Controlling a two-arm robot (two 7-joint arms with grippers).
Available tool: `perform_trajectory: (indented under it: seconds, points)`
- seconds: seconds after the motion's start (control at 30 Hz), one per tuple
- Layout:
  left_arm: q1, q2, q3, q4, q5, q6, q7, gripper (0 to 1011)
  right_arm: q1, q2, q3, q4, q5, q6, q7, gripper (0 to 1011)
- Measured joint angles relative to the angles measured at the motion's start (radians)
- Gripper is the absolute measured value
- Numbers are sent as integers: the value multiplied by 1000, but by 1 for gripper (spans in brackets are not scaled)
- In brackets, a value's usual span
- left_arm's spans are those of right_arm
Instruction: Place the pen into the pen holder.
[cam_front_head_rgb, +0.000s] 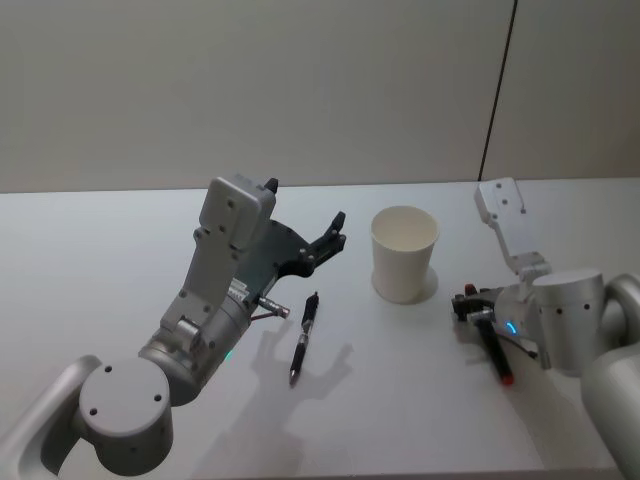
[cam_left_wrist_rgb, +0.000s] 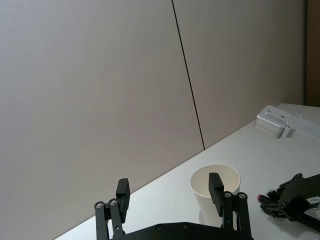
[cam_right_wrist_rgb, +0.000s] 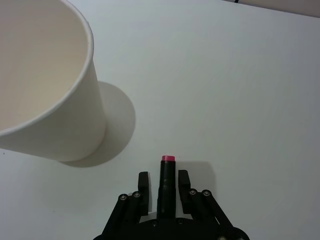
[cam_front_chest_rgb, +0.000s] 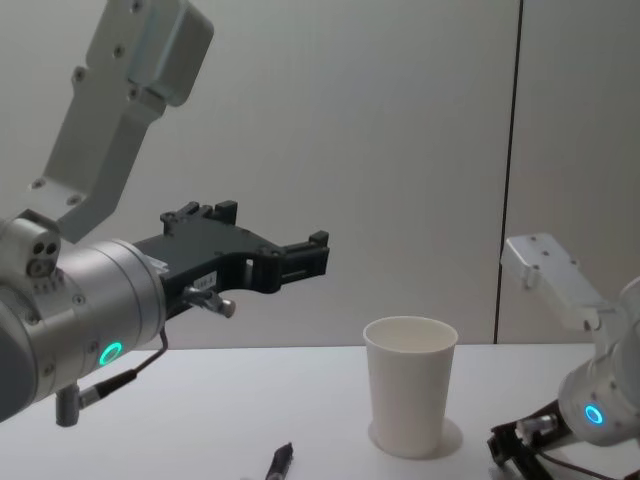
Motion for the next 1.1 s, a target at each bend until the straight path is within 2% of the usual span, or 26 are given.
perform_trajectory:
  seconds: [0.2, 0.27, 0.7, 1.1]
  points:
    - [0, 0, 0, 0, 0, 0, 0, 1004, 4, -4, -1, 14, 3, -6, -3, 201]
    - [0, 0, 0, 0, 0, 0, 0, 1004, 5, -5, -1, 18, 4, -9, -4, 173]
    - [0, 0, 0, 0, 0, 0, 0, 1004, -5, -6, 2, 7, 10, -42, -1, 165]
    - [0, 0, 0, 0, 0, 0, 0, 1004, -34, 8, 8, -73, 2, -127, 24, 165]
